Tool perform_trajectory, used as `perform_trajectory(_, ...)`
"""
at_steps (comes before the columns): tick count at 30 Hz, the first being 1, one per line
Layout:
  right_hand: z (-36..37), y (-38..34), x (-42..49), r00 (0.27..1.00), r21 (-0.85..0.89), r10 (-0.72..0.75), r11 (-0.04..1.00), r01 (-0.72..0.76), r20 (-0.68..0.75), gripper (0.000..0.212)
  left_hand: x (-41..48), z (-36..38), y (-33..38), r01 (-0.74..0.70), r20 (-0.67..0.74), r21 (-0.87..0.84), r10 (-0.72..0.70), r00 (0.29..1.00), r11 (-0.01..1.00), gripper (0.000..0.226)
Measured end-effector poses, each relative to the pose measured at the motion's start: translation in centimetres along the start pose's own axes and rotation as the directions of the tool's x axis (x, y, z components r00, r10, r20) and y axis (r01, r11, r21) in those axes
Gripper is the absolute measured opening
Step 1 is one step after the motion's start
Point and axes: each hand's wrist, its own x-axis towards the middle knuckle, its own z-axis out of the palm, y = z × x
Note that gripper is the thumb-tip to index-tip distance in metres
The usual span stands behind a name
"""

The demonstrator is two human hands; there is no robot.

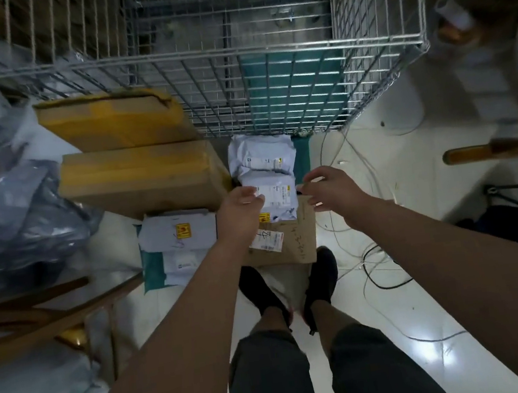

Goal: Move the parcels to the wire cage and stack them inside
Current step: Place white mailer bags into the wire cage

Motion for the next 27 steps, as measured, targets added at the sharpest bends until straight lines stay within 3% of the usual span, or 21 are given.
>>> perform_trajectory(5, 0.9, 3.1, 3.4, 0.999, 0.007, 0.039, 0.999, -0.039, 0.005, 0.023, 3.1, 1.6, -3.0, 0.063, 0.009, -0.072, -0.063, 0.998, 0.995, 0.014)
perform_trajectory(13, 5.0, 10.1, 10.1, 0.998, -0.051, 0.060, 0.997, -0.060, 0.005, 0.030, 9.5, 3.2, -10.7, 0.064, 0.037, 0.076, -0.066, 0.997, 0.995, 0.031)
perform_trajectory(19, 7.5, 15.2, 16.3, 0.996, -0.115, -0.002, 0.993, -0.008, -0.087, 0.065, 15.8, 4.8, -16.1, 0.038, 0.090, 0.198, -0.057, 0.994, 0.980, 0.047)
perform_trajectory(22, 7.7, 17.3, 20.4, 0.990, -0.141, -0.055, 0.989, 0.036, -0.130, 0.065, 19.7, 5.9, -18.1, 0.037, 0.038, 0.213, -0.046, 0.998, 0.976, 0.052)
perform_trajectory(25, 7.6, 19.4, 25.0, 0.986, -0.210, -0.046, 0.978, 0.011, -0.163, 0.088, 24.0, 7.2, -20.1, 0.061, -0.002, 0.196, -0.062, 0.998, 0.979, 0.073)
perform_trajectory(27, 7.6, 20.5, 27.7, 0.985, -0.206, -0.045, 0.979, 0.011, -0.164, 0.086, 26.8, 7.9, -21.4, 0.063, 0.001, 0.180, -0.064, 0.998, 0.982, 0.077)
